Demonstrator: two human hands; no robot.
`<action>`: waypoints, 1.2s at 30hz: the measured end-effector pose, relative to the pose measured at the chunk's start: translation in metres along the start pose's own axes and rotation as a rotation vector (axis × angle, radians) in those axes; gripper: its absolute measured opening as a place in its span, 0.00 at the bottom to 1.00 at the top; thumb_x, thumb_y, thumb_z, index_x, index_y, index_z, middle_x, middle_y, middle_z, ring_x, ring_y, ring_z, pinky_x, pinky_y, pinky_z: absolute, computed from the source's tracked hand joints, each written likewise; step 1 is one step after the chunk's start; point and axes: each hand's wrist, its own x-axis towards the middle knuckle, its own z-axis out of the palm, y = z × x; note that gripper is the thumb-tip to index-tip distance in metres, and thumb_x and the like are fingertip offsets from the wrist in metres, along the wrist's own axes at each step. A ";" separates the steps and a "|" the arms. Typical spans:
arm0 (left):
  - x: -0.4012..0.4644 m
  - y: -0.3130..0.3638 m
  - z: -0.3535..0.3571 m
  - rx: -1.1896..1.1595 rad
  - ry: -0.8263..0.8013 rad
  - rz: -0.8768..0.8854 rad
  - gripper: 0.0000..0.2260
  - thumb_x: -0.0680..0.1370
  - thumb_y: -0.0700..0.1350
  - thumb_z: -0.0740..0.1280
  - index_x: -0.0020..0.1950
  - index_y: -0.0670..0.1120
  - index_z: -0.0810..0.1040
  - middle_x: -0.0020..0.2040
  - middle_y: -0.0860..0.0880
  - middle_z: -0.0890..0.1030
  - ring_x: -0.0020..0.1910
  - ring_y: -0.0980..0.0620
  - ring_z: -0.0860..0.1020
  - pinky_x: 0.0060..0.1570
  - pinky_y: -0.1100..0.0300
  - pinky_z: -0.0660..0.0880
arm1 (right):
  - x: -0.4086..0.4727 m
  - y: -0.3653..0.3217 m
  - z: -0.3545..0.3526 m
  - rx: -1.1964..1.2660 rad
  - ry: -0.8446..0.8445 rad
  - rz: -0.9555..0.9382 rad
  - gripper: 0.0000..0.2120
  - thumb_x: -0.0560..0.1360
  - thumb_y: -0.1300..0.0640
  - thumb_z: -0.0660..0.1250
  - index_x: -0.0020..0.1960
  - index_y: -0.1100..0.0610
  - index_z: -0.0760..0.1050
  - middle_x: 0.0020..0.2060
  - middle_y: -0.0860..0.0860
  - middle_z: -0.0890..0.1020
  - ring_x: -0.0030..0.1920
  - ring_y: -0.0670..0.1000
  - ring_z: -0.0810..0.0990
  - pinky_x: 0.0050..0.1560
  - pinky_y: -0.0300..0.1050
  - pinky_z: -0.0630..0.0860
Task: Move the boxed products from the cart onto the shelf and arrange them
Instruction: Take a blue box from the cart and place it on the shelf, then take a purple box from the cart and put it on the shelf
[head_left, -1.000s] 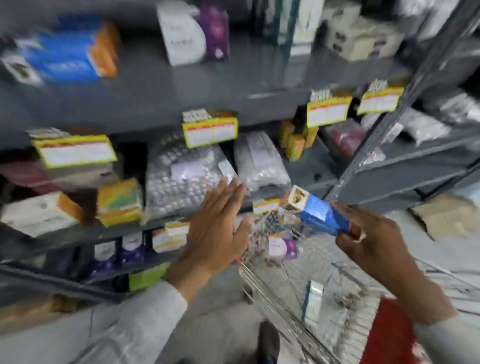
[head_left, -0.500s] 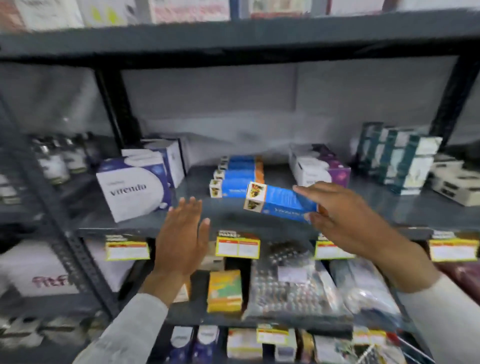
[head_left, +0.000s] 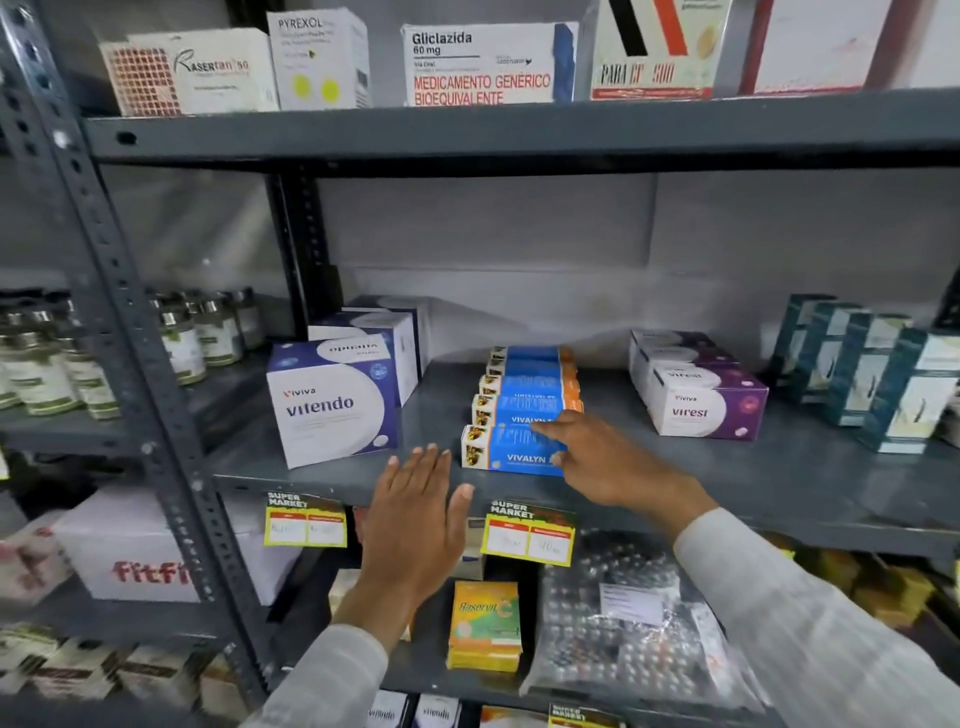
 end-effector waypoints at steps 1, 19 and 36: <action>0.000 0.000 0.001 -0.003 0.012 -0.001 0.29 0.84 0.62 0.44 0.79 0.48 0.64 0.80 0.49 0.66 0.80 0.53 0.59 0.81 0.50 0.51 | -0.001 0.000 0.001 -0.007 -0.004 -0.007 0.27 0.84 0.58 0.59 0.82 0.51 0.60 0.75 0.51 0.68 0.76 0.55 0.65 0.76 0.51 0.64; -0.118 0.153 0.073 -0.579 0.139 0.279 0.20 0.78 0.40 0.68 0.70 0.42 0.76 0.70 0.46 0.77 0.73 0.48 0.72 0.73 0.51 0.66 | -0.225 0.118 0.104 0.015 0.571 -0.138 0.16 0.73 0.71 0.65 0.57 0.62 0.85 0.55 0.56 0.85 0.55 0.60 0.83 0.58 0.53 0.78; -0.313 0.325 0.305 -0.248 -1.099 0.488 0.24 0.83 0.55 0.55 0.74 0.46 0.72 0.77 0.47 0.71 0.78 0.48 0.63 0.77 0.55 0.53 | -0.524 0.322 0.335 0.487 -0.590 1.271 0.23 0.74 0.56 0.70 0.69 0.56 0.75 0.63 0.60 0.82 0.58 0.60 0.81 0.56 0.46 0.77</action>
